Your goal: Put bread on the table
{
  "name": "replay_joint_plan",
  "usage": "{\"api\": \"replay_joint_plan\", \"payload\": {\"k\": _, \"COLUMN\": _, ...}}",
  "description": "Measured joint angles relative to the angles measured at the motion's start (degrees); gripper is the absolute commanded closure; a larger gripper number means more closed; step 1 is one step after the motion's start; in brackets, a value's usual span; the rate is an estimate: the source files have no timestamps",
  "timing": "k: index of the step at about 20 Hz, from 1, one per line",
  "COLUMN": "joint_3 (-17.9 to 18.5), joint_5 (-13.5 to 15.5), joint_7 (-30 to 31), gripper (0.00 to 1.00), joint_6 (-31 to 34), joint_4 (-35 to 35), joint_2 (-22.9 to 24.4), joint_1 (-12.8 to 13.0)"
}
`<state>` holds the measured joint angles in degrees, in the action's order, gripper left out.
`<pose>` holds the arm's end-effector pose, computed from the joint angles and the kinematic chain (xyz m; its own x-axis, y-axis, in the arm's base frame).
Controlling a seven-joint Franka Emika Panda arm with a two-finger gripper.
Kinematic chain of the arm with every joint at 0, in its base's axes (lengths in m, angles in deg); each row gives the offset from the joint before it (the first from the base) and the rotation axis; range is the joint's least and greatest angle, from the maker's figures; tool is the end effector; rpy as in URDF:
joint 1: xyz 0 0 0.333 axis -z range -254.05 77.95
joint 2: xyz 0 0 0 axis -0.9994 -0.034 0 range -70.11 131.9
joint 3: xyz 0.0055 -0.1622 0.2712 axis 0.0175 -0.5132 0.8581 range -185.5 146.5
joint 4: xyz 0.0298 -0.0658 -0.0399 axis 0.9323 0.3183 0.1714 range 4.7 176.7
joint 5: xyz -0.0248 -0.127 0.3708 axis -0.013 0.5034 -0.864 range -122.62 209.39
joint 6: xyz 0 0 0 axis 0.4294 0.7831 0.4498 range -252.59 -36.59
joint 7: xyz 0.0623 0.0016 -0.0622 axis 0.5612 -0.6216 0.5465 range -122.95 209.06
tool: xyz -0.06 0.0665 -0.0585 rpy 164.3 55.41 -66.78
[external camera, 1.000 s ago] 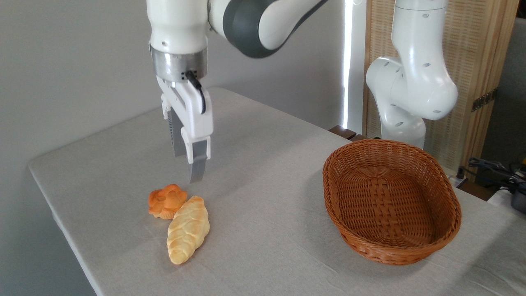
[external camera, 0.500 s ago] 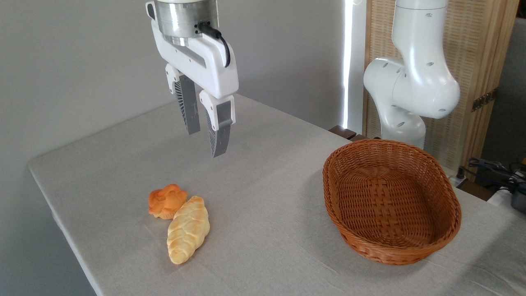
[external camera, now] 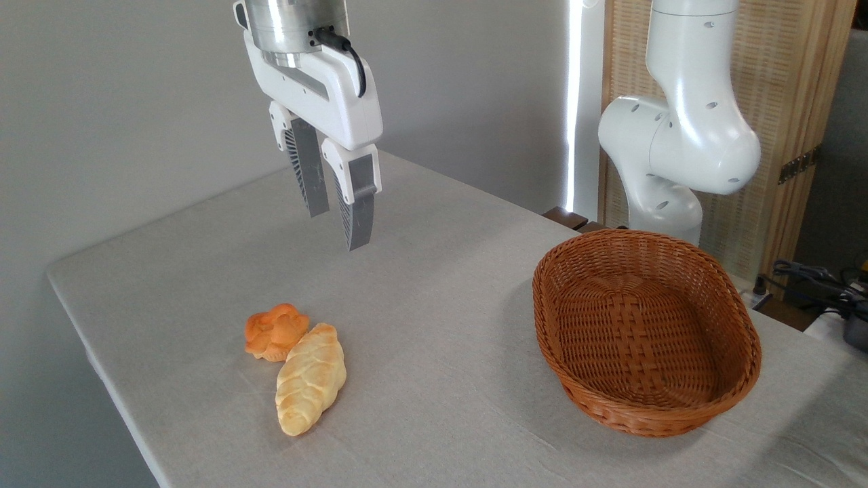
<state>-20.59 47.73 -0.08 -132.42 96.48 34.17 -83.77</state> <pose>0.5408 -0.0587 0.6159 0.6647 -0.7427 0.0804 -0.7463 -0.6651 0.0268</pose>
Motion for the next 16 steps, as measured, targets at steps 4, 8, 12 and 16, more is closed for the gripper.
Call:
{"api": "replay_joint_plan", "payload": {"k": 4, "joint_3": -0.03, "joint_5": -0.24, "joint_7": 0.01, "gripper": 0.0, "joint_6": 1.96, "joint_4": -3.53, "joint_2": -1.81, "joint_1": -0.16}}
{"api": "replay_joint_plan", "payload": {"k": 8, "joint_3": -0.04, "joint_5": -0.56, "joint_7": 0.01, "gripper": 0.0, "joint_6": 2.19, "joint_4": -4.38, "joint_2": -2.62, "joint_1": -0.19}}
{"api": "replay_joint_plan", "payload": {"k": 12, "joint_3": -0.04, "joint_5": -2.14, "joint_7": 0.01, "gripper": 0.0, "joint_6": 2.19, "joint_4": -4.63, "joint_2": -2.65, "joint_1": -0.22}}
{"api": "replay_joint_plan", "payload": {"k": 16, "joint_3": -0.04, "joint_5": -2.21, "joint_7": 0.01, "gripper": 0.0, "joint_6": 2.2, "joint_4": -4.69, "joint_2": -2.65, "joint_1": -0.27}}
